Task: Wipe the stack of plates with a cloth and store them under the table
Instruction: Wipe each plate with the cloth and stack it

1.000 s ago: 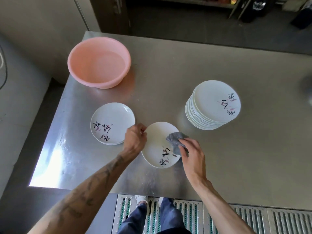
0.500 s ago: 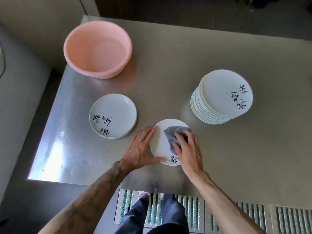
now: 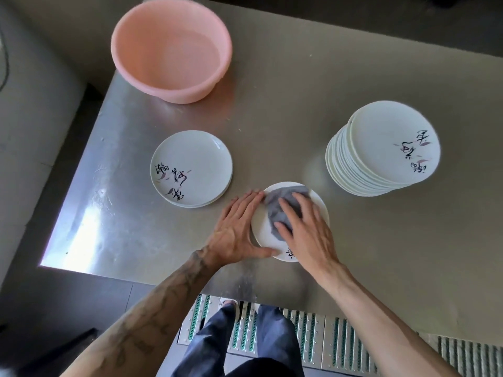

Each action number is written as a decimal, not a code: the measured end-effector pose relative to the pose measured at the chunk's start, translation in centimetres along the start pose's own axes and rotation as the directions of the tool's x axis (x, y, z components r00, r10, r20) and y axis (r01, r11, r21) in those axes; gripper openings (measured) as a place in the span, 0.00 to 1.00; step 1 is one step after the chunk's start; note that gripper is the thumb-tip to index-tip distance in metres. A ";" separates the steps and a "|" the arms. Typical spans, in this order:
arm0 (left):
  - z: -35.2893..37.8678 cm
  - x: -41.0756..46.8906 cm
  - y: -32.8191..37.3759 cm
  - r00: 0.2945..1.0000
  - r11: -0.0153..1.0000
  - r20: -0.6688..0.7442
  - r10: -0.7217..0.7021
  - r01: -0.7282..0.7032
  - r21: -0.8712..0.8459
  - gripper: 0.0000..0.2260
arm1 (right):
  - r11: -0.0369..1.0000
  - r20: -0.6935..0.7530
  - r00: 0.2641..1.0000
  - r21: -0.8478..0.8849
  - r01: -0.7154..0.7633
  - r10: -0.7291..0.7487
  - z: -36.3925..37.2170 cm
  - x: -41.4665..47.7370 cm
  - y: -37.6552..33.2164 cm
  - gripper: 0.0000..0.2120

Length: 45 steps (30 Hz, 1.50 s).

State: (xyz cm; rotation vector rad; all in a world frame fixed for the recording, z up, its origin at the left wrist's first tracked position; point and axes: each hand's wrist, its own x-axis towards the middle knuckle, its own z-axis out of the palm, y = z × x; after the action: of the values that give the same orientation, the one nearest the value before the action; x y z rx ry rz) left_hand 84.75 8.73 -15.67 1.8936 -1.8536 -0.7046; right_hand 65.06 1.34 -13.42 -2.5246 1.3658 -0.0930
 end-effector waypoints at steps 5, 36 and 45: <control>0.2 0.0 -0.1 1.000 1.000 0.009 -0.012 0.012 0.011 0.59 | 0.992 -0.067 0.989 0.013 -0.128 0.128 -0.1 0.2 0.1 0.24; -0.3 0.2 0.4 0.998 0.999 0.058 -0.026 0.024 0.037 0.61 | 0.984 0.090 0.995 0.166 -0.065 0.050 -1.4 1.9 -1.6 0.27; -0.2 0.1 0.1 0.998 0.999 0.062 -0.024 0.022 0.036 0.62 | 0.997 0.204 0.977 0.061 0.051 -0.062 -2.5 -3.0 0.9 0.26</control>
State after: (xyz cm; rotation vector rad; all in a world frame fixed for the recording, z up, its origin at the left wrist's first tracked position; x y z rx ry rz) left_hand 84.81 8.58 -15.47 1.9388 -1.8970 -0.7508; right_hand 62.18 2.81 -11.04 -2.4488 1.1950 0.1144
